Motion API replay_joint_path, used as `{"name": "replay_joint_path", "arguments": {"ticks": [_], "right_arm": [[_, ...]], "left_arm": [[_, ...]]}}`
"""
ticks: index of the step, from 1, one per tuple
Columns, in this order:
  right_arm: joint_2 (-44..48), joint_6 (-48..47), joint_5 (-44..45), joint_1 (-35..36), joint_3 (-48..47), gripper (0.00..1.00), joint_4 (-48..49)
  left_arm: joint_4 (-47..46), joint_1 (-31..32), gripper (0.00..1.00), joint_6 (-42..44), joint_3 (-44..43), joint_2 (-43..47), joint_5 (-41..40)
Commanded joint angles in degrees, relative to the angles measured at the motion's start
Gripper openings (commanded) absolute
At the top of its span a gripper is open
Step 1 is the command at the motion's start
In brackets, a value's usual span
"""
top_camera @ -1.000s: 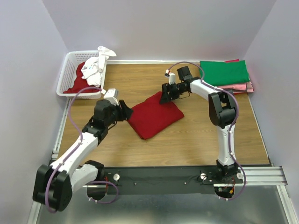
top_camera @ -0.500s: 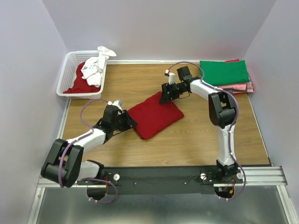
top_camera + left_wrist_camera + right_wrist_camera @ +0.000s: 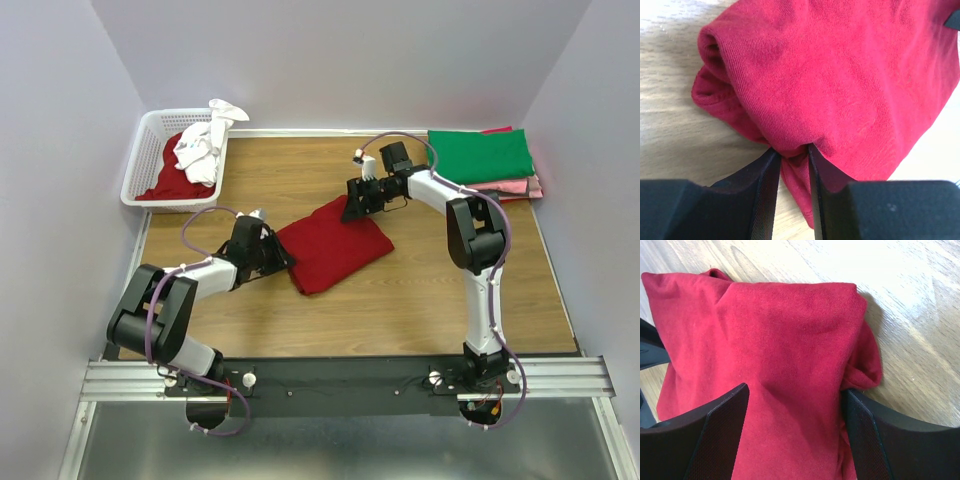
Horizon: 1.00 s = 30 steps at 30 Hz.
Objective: Fold and stack the t-shirts
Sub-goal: Neatly place the folded tshirt to the corner
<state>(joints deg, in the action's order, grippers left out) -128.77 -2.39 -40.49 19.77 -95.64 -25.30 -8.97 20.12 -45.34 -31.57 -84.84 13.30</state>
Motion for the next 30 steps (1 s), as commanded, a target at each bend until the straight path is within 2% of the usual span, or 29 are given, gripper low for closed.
{"name": "replay_joint_path", "arguments": {"ticks": [1,9,14,15,16,18,19,22,23,25,28,30], "right_arm": [[-6.58,-0.95,1.57,0.88,2.47,0.81,-6.07],[-7.90,-1.03,-2.40,1.67,2.03,0.77,-7.22],[-8.25,-0.95,-2.05,1.85,1.59,0.68,-7.84],[-8.34,-0.86,-1.96,1.85,1.59,0.65,-7.84],[-8.34,-0.77,-2.14,1.85,1.51,0.57,-8.01],[-8.43,-0.68,-2.40,1.85,1.51,0.48,-7.92],[-8.43,-0.60,-2.40,1.85,1.33,0.35,-8.01],[-7.90,-0.86,-2.58,1.76,0.98,0.13,-8.10],[-7.64,-0.95,-2.49,1.59,0.89,0.00,-8.19],[-6.50,-1.21,-1.96,0.89,0.54,0.00,-8.19],[-2.99,-2.00,-0.39,-0.69,-0.16,0.00,-8.19],[0.70,-3.14,2.94,-1.48,-0.25,0.00,-8.27]], "left_arm": [[2.73,0.27,0.36,2.19,0.20,-2.35,-1.61],[2.20,0.27,0.36,2.54,0.11,-3.31,-0.82],[2.20,0.27,0.35,2.98,-0.16,-3.76,-0.47],[2.20,0.27,0.35,3.07,-0.16,-3.84,-0.55],[2.12,0.27,0.35,3.07,-0.16,-3.84,-0.56],[2.12,0.27,0.35,3.24,-0.24,-3.93,-0.38],[2.12,0.18,0.35,3.33,-0.24,-4.02,-0.38],[2.38,0.27,0.35,3.68,-0.33,-3.06,-0.99],[2.47,0.18,0.36,3.77,-0.33,-2.44,-1.26],[3.96,0.10,0.37,4.64,-1.12,0.45,-2.22],[6.68,-0.78,0.43,7.10,-2.79,7.12,-2.84],[8.88,-1.75,0.51,9.39,-4.54,14.06,-3.45]]}}
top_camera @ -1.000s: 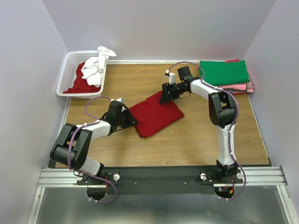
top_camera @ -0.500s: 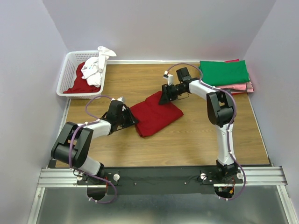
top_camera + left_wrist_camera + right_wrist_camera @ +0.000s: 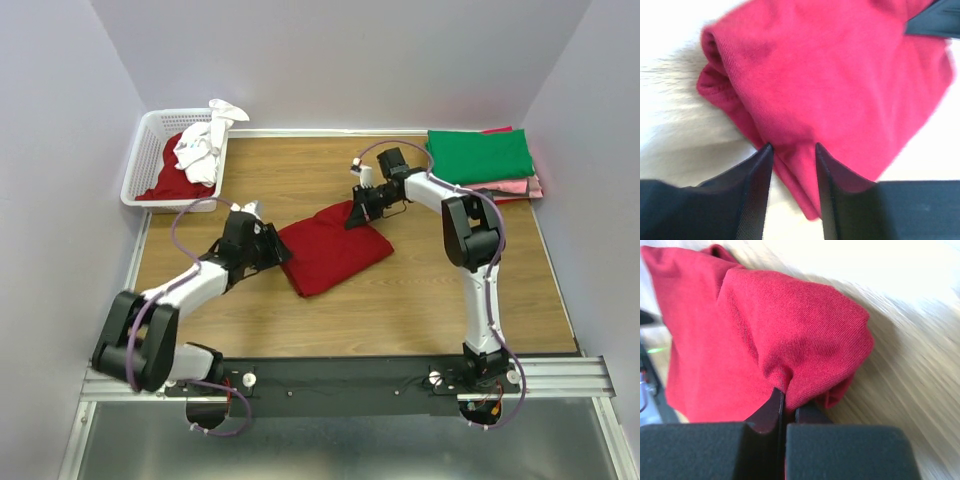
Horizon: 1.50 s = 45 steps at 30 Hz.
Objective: Fold and stack the t-shirts
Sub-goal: Neatly place the folded tshirt to the corner
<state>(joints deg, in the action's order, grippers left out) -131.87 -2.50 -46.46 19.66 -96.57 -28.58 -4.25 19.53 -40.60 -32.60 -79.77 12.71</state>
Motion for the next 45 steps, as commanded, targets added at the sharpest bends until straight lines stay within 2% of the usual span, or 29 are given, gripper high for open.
{"name": "replay_joint_path", "arguments": {"ticks": [1,2,4,7,12,16,28,45], "right_arm": [[4.95,-3.90,9.97,-1.64,0.86,0.00,-5.08],[7.31,-4.17,11.29,-1.64,0.86,0.01,-5.17],[9.17,-5.40,15.14,-1.99,0.69,0.00,-5.61],[12.16,-6.72,20.59,-2.52,-0.28,0.00,-6.66],[14.89,-9.53,27.54,-4.36,-5.01,0.00,-9.47],[16.64,-11.29,32.46,-5.51,-8.62,0.00,-10.53],[18.85,-14.90,45.30,-9.46,-17.50,0.00,-11.41],[22.53,-17.53,51.73,-12.01,-25.50,0.00,-11.33]], "left_arm": [[5.38,-1.42,0.56,5.96,-4.22,11.63,-3.39],[7.22,-1.86,0.61,8.15,-5.71,16.79,-4.61],[8.89,-2.39,0.73,11.14,-7.64,21.56,-6.46],[11.89,-2.65,0.80,18.42,-11.25,28.86,-9.89],[15.58,-2.83,0.80,28.80,-13.37,35.63,-18.05],[15.15,-2.74,0.80,31.10,-10.04,40.29,-20.79],[12.43,-2.74,0.80,32.34,-7.21,43.82,-20.44],[11.81,-2.48,0.80,32.78,-6.60,44.35,-20.00]]}}
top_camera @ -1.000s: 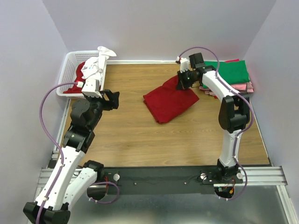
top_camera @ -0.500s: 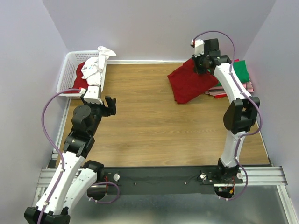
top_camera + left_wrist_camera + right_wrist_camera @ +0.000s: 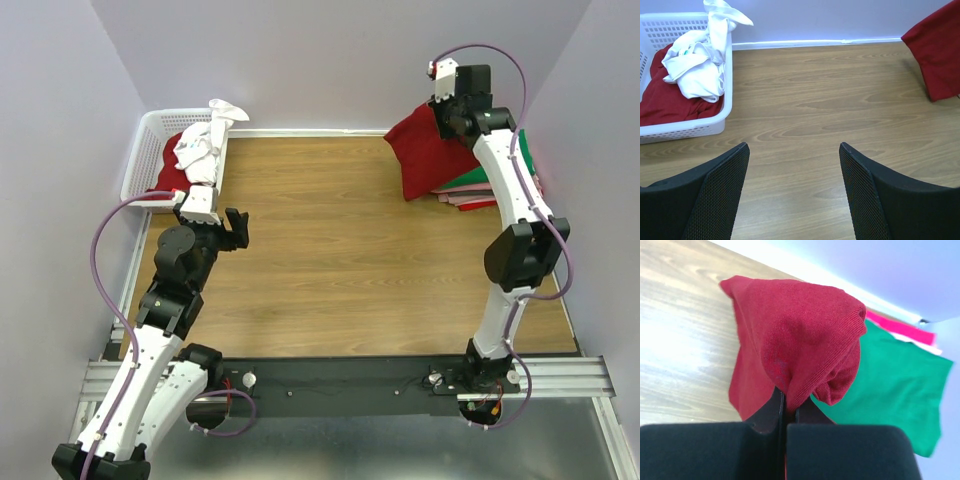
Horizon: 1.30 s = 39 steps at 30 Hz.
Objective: Fold and stack the t-shirts
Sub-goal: Neatly place the folded tshirt to the corner
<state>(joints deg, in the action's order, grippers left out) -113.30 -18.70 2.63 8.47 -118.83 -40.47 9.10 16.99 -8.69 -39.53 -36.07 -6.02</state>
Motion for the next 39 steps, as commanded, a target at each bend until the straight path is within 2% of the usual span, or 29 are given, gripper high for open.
{"name": "replay_joint_path", "arguments": {"ticks": [1,13,23,39], "right_arm": [[4.57,-1.43,2.90,-1.08,-3.34,0.00,0.48],[6.07,-1.87,3.17,-3.37,-5.10,0.00,0.48],[3.26,-3.01,2.46,-7.06,-6.15,0.00,0.48],[-9.30,-8.63,5.27,-10.05,-14.94,0.00,1.27]], "left_arm": [[-1.46,0.06,0.80,0.95,0.24,0.65,-1.27],[-1.54,0.06,0.80,1.04,0.33,0.74,-1.19],[-1.54,0.06,0.80,1.04,0.24,0.57,-1.19],[-1.46,0.06,0.80,1.04,0.07,-0.31,-1.10]]}}
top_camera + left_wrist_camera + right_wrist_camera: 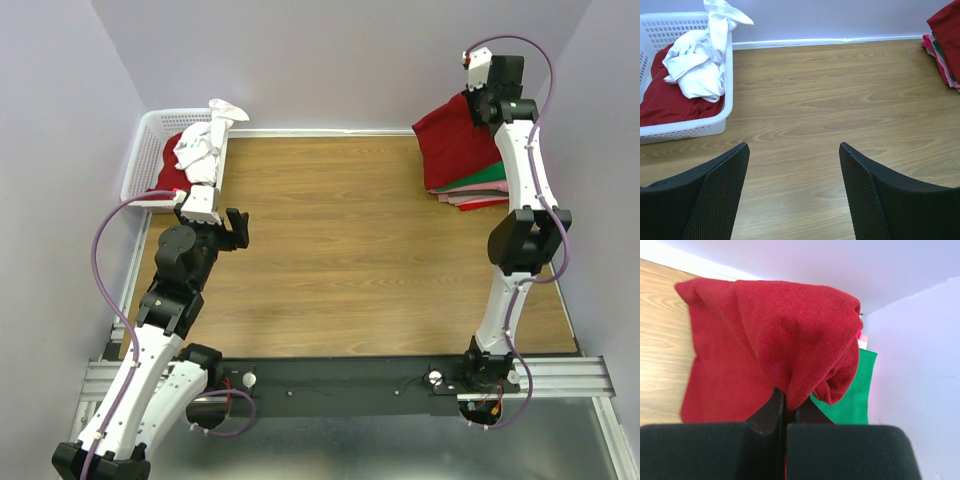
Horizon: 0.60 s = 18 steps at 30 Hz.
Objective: Fold and stack the t-shirts
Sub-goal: Neatly place the folded tshirt to the corner
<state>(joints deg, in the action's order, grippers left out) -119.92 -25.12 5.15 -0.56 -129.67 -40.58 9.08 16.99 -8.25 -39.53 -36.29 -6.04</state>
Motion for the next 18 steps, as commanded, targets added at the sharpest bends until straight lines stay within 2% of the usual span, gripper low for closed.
{"name": "replay_joint_path", "arguments": {"ticks": [1,13,18], "right_arm": [[-3.39,-2.47,3.37,-1.29,-4.63,0.00,1.81],[-8.31,-4.14,15.23,-4.01,-4.89,0.00,7.44],[-9.36,-5.28,17.00,-4.98,-4.46,0.00,8.76]], "left_arm": [[-1.35,-0.03,0.80,0.52,0.07,-0.09,-1.08],[-1.44,0.06,0.80,0.60,0.07,-0.53,-0.81],[-1.44,0.06,0.80,0.52,0.07,-0.62,-0.81]]}}
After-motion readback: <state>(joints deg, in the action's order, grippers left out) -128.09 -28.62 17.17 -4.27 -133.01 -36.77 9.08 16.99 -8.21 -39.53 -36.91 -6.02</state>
